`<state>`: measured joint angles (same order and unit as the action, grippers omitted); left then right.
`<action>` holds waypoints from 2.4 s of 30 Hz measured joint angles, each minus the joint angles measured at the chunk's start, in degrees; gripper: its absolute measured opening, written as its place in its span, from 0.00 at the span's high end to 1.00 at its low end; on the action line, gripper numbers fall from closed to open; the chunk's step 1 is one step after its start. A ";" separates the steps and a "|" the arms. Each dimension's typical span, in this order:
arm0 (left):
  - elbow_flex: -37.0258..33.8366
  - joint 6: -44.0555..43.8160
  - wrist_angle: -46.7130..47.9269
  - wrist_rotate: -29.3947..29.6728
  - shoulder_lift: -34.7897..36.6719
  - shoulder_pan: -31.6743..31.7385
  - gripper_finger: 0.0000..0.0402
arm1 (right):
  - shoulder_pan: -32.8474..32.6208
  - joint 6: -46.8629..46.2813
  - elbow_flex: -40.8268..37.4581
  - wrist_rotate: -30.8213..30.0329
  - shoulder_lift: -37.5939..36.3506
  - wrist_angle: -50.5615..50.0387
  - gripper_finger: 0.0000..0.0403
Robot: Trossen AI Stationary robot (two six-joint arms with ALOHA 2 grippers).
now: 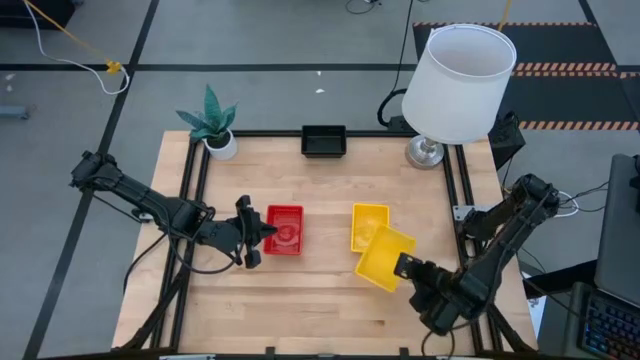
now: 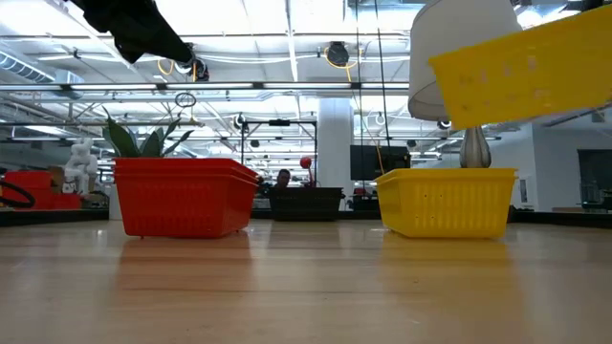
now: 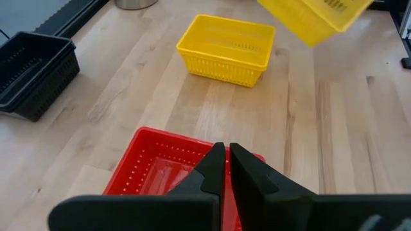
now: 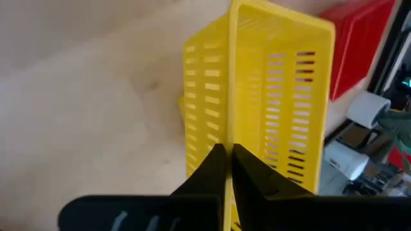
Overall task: Stack baskets by color
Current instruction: Stack the bottom yellow basket on the stacked top yellow baskets
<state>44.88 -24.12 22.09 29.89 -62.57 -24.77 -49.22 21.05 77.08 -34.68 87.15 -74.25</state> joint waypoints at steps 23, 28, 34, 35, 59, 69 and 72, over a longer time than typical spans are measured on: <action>0.00 6.02 -0.09 0.00 0.00 1.29 0.94 | 20.75 37.44 -18.46 6.02 -30.14 26.38 1.00; 0.00 6.02 -0.08 0.00 0.00 1.57 0.94 | 27.48 43.60 -27.77 12.32 -35.07 37.21 1.00; 0.00 6.65 -0.07 0.01 0.00 1.57 0.94 | 32.14 44.13 -35.12 17.87 -38.20 42.73 1.00; 0.00 7.00 -0.07 0.02 0.00 1.57 0.94 | 32.52 44.17 -35.94 18.44 -38.60 43.46 1.00; 0.00 7.46 -0.11 0.04 0.00 1.66 0.94 | 37.65 58.57 -44.11 24.48 -39.69 46.68 0.99; 0.00 7.23 -0.13 0.09 0.00 2.58 0.94 | 39.09 60.41 -44.11 27.75 -37.57 47.22 0.99; 0.00 7.03 -0.13 0.08 0.00 2.94 0.94 | 39.09 60.76 -44.11 28.95 -37.16 48.36 0.99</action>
<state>44.88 -17.10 21.96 29.97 -62.57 -21.83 -10.13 81.81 32.97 -5.73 49.99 -25.90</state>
